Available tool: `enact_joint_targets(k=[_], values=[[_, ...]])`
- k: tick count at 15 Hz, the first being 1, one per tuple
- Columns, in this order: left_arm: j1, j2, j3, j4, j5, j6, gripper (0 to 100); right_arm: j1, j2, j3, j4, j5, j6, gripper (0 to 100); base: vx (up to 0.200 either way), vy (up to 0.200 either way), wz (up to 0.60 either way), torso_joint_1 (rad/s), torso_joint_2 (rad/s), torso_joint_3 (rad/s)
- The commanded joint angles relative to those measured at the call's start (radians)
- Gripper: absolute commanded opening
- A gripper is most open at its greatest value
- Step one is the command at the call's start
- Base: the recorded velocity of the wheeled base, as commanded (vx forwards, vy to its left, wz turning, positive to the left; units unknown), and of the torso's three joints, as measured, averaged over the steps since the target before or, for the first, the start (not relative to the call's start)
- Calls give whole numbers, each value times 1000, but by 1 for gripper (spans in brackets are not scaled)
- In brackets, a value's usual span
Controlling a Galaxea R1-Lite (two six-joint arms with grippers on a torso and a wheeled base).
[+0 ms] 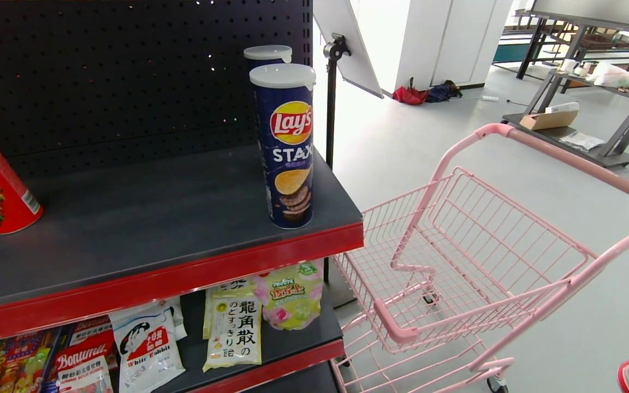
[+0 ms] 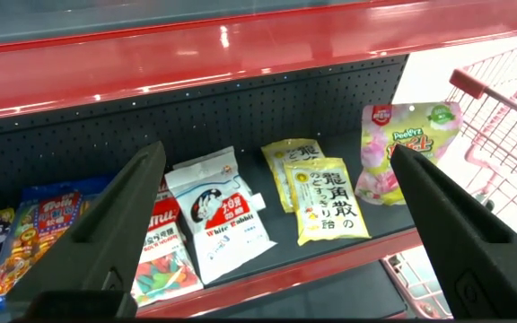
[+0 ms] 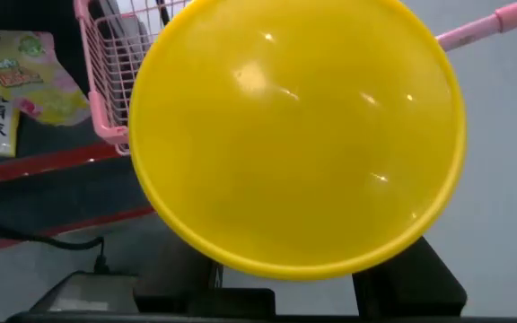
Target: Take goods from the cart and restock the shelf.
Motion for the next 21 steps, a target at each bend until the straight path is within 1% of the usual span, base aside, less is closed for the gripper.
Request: enact_joint_targets(k=[1, 4, 10, 14, 21], values=[[0, 1, 0, 0, 1, 0, 100, -13, -112, 45, 1, 0, -14, 0, 0, 0, 0, 0, 0, 0], [0, 1, 0, 0, 1, 0, 100, -12, -108, 49, -2, 1, -18, 0, 0, 0, 0, 92, -266, -173], [0, 1, 0, 0, 1, 0, 100, -9, -97, 49, -7, 6, -23, 0, 0, 0, 0, 210, -526, -320], [0, 1, 0, 0, 1, 0, 100, -9, -92, 48, -11, 7, -44, 0, 0, 0, 0, 162, -397, -237], [0, 0, 0, 0, 1, 0, 100, -9, -91, 40, -13, 7, -44, 0, 0, 0, 0, 158, -368, -207]])
